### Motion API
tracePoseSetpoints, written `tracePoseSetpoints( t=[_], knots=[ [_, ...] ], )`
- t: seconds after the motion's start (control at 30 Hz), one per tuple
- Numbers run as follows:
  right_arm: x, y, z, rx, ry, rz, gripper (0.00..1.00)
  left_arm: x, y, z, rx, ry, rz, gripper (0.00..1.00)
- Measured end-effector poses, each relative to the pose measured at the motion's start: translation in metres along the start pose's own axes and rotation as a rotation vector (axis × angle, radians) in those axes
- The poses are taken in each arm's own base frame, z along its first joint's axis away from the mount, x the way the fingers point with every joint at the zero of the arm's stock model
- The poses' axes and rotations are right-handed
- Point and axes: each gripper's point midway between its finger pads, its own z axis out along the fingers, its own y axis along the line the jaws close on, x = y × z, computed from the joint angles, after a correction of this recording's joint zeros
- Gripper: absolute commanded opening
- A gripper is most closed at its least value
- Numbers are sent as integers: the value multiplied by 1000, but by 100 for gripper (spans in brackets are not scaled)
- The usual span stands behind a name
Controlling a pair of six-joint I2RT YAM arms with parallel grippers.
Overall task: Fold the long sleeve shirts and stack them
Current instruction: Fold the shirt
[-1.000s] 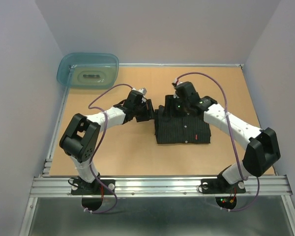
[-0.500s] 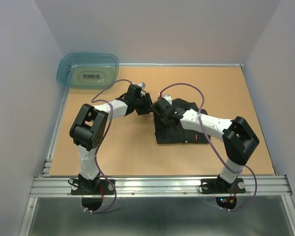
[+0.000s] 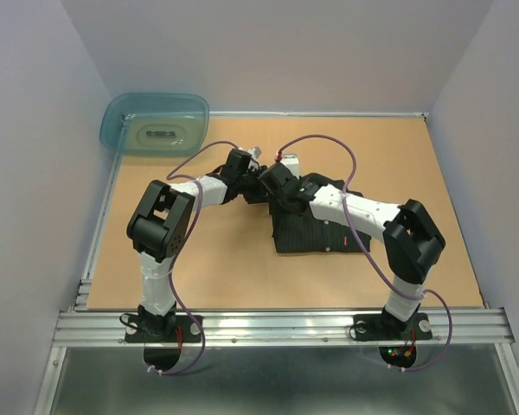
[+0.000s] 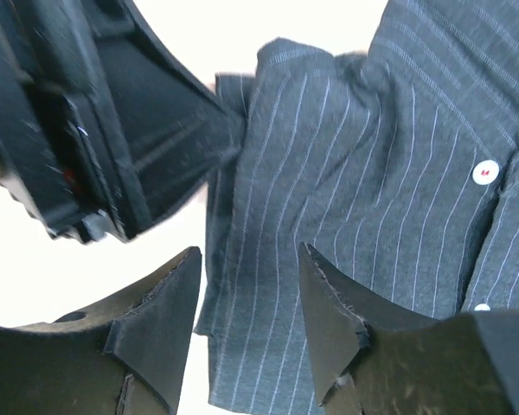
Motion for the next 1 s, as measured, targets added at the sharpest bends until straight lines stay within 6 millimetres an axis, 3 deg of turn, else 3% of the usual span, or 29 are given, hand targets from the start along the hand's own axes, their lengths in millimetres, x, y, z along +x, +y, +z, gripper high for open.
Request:
tracePoseSetpoints(
  t=[0.1,0.17,0.27,0.37,0.43,0.47,0.53,0.6,0.67,0.8,0.87,1.0],
  knots=[
    [-11,-1,0,-1,-17,17,54,-1,-1,0,7,-3,7,51],
    [-18,-5,1,5,-23,30,54,-1,-1,1,8,-3,8,43],
    [-31,-9,10,18,-34,55,54,0,2,4,5,-2,13,42],
    [-37,-11,22,37,-34,64,53,5,9,10,-5,11,8,34],
    [-36,-10,31,51,-27,61,53,6,10,13,1,16,5,34],
    [-35,-9,36,57,-22,57,53,5,10,13,3,13,8,25],
    [-31,-6,46,67,-9,50,52,5,10,14,3,12,11,24],
    [-29,-5,53,76,-3,45,51,7,11,16,3,15,9,15],
    [-27,-4,58,82,1,42,49,7,12,17,6,15,11,15],
    [-26,-4,64,95,3,38,37,7,11,18,12,15,12,7],
    [-25,-5,65,101,4,34,21,7,11,18,15,15,12,7],
    [-23,-6,67,108,7,22,5,7,10,18,18,15,13,6]
  ],
)
